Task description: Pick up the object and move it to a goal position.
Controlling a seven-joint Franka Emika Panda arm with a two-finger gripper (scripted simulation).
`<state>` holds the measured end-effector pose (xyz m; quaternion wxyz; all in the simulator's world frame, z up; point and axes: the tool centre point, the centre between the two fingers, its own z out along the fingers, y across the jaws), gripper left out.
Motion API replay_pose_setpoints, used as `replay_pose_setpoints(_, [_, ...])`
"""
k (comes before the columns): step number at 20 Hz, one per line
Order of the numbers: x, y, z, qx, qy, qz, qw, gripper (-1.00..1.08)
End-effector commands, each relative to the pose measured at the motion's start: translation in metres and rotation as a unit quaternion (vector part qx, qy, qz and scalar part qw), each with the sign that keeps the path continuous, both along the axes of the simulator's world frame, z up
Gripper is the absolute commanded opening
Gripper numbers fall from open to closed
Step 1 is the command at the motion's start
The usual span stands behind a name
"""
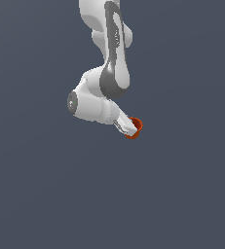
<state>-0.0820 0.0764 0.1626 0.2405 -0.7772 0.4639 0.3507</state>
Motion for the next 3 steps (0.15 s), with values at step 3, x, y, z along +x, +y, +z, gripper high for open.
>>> replay_pose_setpoints(3, [-0.0034, 0.0029, 0.0037, 0.0, -0.001, 0.0, 1.0, -1.0])
